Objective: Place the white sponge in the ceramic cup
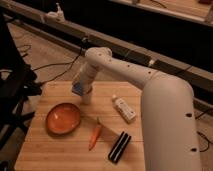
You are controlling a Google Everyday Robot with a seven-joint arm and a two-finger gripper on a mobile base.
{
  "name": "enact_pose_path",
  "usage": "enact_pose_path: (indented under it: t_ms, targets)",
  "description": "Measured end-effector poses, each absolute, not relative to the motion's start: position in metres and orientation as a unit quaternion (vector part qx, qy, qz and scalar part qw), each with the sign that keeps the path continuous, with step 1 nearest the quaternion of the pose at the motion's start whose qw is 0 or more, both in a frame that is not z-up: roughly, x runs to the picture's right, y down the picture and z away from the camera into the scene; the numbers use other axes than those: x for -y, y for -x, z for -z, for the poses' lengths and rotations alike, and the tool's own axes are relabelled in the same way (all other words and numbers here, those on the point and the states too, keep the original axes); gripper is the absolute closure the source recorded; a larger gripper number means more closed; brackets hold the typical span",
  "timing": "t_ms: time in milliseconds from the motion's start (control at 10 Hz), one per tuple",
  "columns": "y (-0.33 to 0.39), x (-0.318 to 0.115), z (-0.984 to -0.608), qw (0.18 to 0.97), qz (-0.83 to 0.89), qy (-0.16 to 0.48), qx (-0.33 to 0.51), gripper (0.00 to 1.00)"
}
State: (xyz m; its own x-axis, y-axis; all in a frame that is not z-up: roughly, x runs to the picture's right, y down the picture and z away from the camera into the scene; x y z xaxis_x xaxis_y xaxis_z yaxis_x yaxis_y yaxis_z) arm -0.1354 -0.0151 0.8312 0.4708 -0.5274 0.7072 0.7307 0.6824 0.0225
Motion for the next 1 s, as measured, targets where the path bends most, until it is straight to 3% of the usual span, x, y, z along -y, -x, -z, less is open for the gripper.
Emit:
enact_pose_path:
  t_ms: [500, 1000]
  targets:
    - [0.134, 0.016, -0.831, 0.848, 0.369, 0.144, 0.353, 0.38]
    - [0.099, 0.040, -0.801, 0.873, 0.361, 0.115, 0.307, 0.38]
